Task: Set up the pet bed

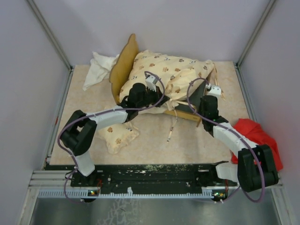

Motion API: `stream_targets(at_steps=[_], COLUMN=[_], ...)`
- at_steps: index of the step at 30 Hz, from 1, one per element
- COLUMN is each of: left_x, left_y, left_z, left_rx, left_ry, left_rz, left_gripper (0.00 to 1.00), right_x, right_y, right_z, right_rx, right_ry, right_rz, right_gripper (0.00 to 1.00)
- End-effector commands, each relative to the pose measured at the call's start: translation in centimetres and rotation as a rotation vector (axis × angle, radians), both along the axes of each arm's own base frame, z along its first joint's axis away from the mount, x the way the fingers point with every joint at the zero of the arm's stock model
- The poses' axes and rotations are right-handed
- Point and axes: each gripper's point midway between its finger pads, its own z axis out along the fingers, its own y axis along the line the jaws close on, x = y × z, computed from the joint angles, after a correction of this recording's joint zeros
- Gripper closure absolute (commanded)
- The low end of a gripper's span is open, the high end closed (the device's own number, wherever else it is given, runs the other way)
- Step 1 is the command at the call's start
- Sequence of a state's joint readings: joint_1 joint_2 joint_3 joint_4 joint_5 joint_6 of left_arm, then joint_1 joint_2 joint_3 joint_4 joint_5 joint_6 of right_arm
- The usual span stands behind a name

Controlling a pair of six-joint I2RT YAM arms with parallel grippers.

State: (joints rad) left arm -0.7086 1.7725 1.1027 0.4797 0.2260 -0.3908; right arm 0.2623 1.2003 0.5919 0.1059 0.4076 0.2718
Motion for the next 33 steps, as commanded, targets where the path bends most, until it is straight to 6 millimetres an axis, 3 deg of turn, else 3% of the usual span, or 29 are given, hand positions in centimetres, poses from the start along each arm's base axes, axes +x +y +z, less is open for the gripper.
stream_targets(at_steps=[1, 5, 8, 12, 16, 19, 24, 27, 33], left_x=[2.1, 2.8, 2.9, 2.8, 2.7, 2.7, 2.6, 2.6, 2.7], left_y=[0.1, -0.2, -0.2, -0.6, -0.7, -0.8, -1.2, -1.1, -1.2], left_z=[0.5, -0.3, -0.6, -0.4, -0.3, -0.1, 0.4, 0.6, 1.0], left_rx=[0.015, 0.04, 0.043, 0.019, 0.008, 0.002, -0.021, -0.024, -0.035], left_ry=[-0.052, -0.045, -0.037, -0.029, -0.027, -0.026, -0.021, -0.022, -0.017], left_rz=[0.038, 0.045, 0.051, 0.038, 0.031, 0.031, 0.017, 0.022, 0.022], left_gripper=[1.0, 1.0, 1.0, 1.0, 1.0, 1.0, 1.0, 1.0, 1.0], right_x=[3.5, 2.1, -0.6, -4.1, -5.9, -6.4, -6.3, -5.5, -5.0], right_y=[1.5, 0.4, -0.2, 1.6, 3.8, 5.7, 6.8, 7.5, 6.4], right_z=[4.4, 5.0, 5.3, 5.2, 4.0, 2.6, 0.5, 1.8, 6.8], right_rx=[-0.039, -0.028, 0.033, 0.118, 0.146, 0.175, 0.179, 0.12, -0.054], right_ry=[-0.122, -0.005, 0.002, -0.054, -0.088, -0.124, -0.144, -0.157, -0.233], right_rz=[0.14, 0.059, -0.013, -0.004, 0.018, 0.043, 0.025, 0.085, 0.147], right_gripper=[0.93, 0.53, 0.37, 0.38, 0.43, 0.48, 0.5, 0.51, 0.52])
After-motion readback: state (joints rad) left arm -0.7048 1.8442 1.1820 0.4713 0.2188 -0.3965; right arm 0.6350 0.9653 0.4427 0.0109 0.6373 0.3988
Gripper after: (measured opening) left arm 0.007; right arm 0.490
